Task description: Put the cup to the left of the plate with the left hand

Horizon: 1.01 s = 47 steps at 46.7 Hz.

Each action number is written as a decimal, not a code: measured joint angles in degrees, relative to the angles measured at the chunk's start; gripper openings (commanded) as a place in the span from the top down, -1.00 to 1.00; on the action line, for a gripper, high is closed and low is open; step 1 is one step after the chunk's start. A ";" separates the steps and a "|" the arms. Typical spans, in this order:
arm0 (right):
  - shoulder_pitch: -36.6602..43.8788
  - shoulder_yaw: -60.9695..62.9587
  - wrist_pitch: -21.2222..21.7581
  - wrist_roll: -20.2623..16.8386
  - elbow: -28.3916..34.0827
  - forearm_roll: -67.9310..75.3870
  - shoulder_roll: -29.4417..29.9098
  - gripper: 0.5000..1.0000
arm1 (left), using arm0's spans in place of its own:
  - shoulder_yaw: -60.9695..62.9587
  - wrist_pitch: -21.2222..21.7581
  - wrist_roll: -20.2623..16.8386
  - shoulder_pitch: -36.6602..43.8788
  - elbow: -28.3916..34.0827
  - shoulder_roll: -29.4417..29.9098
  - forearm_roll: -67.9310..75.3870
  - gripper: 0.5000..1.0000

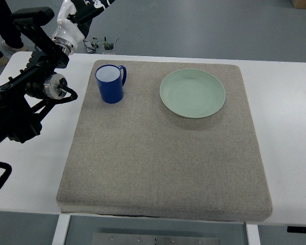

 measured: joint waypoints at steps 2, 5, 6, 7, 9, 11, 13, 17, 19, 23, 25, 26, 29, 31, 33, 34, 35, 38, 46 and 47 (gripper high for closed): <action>0.00 -0.01 0.00 0.00 0.01 0.00 0.00 -0.73 | -0.17 0.08 0.59 -0.26 0.80 -0.60 -0.26 -0.92; 0.00 0.01 0.00 0.00 -0.01 0.00 0.00 -0.73 | -1.03 0.14 2.49 -0.88 2.41 -1.73 -2.08 -0.92; 0.01 0.00 0.00 0.00 -0.02 0.00 0.00 -0.73 | -1.20 0.14 3.28 -1.11 3.01 -2.08 -3.02 -0.92; 0.01 0.02 0.00 0.00 -0.02 0.01 0.00 -0.73 | -1.34 0.15 4.25 -1.34 3.73 -2.39 -4.36 -0.92; 0.00 0.02 0.00 0.00 -0.02 0.02 0.00 -0.73 | -1.44 0.14 5.90 -1.72 5.04 -2.73 -6.84 -0.92; 0.00 0.00 0.00 0.00 -0.02 0.04 0.00 -0.73 | -1.49 0.01 7.42 -2.25 6.44 -3.00 -9.97 -0.92; 0.00 -0.01 0.00 0.00 -0.02 0.04 0.00 -0.73 | -1.51 -0.17 8.40 -2.67 7.56 -3.41 -12.48 -0.92; 0.00 0.00 0.00 0.00 -0.01 0.04 0.00 -0.73 | -1.48 -0.23 9.87 -3.33 10.07 -4.15 -16.78 -0.92; 0.00 0.01 0.00 0.00 -0.01 0.04 0.00 -0.73 | -1.48 -0.30 10.49 -3.83 11.58 -4.44 -18.46 -0.92; 0.00 0.02 0.00 -0.01 -0.02 0.04 0.00 -0.73 | -1.48 -0.56 11.81 -4.37 13.76 -4.90 -21.56 -0.92; 0.00 0.04 0.00 0.00 -0.02 0.04 0.00 -0.73 | -1.48 -0.47 12.43 -4.53 14.42 -4.98 -23.36 -0.92; 0.00 0.04 0.00 -0.01 -0.03 0.04 0.00 -0.73 | -1.48 -0.31 12.64 -4.70 14.68 -4.99 -24.11 -0.92; 0.00 0.02 0.00 -0.01 -0.04 0.00 0.00 -0.73 | -1.48 0.11 13.06 -5.45 16.05 -5.00 -26.67 -0.92; 0.00 0.00 0.00 -0.02 -0.04 -0.01 0.00 -0.73 | -1.48 0.31 13.13 -5.85 17.31 -5.00 -28.37 -0.92; 0.00 0.01 0.00 -0.02 -0.05 -0.01 0.00 -0.73 | -1.48 0.50 13.18 -6.27 18.59 -5.00 -29.86 -0.92; 0.00 0.02 0.00 -0.02 -0.04 -0.01 0.00 -0.73 | -1.48 0.57 13.19 -6.43 19.06 -5.03 -30.27 -0.93; 0.00 0.03 0.00 -0.02 -0.05 -0.01 0.00 -0.73 | -1.49 0.79 13.18 -6.59 19.65 -5.12 -30.58 -0.93; 0.00 0.01 0.00 -0.02 -0.05 -0.01 0.00 -0.73 | -1.49 1.40 13.18 -6.69 20.81 -5.51 -30.74 -0.95; 0.00 0.03 0.00 -0.02 0.00 0.00 0.00 -0.73 | -1.36 0.78 13.07 -6.79 21.27 -5.62 -30.02 -0.98; 0.00 0.02 0.00 -0.02 0.00 0.00 0.00 -0.73 | -1.26 0.68 13.02 -6.79 21.28 -5.64 -29.97 -0.98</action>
